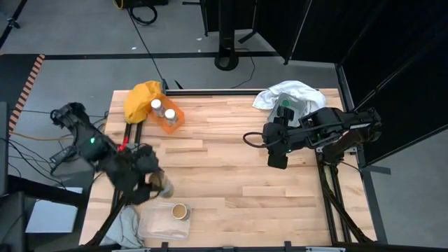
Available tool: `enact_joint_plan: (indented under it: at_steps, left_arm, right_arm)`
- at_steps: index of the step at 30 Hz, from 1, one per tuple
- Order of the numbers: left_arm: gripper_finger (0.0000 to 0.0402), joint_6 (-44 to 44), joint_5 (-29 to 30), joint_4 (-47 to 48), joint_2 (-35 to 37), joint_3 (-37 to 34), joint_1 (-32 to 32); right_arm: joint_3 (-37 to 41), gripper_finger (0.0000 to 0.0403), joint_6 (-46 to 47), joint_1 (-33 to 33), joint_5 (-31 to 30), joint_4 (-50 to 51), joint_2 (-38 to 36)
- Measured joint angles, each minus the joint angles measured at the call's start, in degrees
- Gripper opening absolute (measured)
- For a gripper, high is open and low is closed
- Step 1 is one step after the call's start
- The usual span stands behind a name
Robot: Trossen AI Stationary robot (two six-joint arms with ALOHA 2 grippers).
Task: Sort spices by type
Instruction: Put the gold seasoning bottle into the transparent bin
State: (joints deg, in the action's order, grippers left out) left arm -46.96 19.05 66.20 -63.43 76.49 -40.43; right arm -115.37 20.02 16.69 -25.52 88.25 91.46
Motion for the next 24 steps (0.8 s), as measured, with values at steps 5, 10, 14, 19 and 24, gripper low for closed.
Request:
enact_joint_plan:
  at_steps: [5, 10, 14, 19, 24]
  left_arm:
    - [0.0277, -10.29, 5.47, 2.39, -3.57, 0.00, -9.39]
    - [0.0280, -22.20, 8.37, 5.62, -6.42, 0.00, -16.98]
    - [0.0281, -30.84, 9.02, 6.13, -9.60, 0.00, -21.45]
    - [0.0281, -37.40, 9.58, 6.83, -14.78, 0.00, -24.01]
    - [0.0282, -40.40, 8.63, 7.49, -19.91, 0.00, -24.26]
  right_arm:
    - [0.00, 0.0248, 1.96, 0.07, 0.02, -0.04, 0.00]
    - [0.00, 0.0248, 2.56, 0.07, 0.04, -0.15, 0.00]
    - [0.00, 0.0248, 2.56, 0.07, 0.02, -0.35, 0.00]
    - [0.00, 0.0248, 2.52, 0.07, 0.02, -0.71, 0.00]
    - [0.00, 0.0248, 2.42, 0.07, 0.02, -0.81, 0.00]
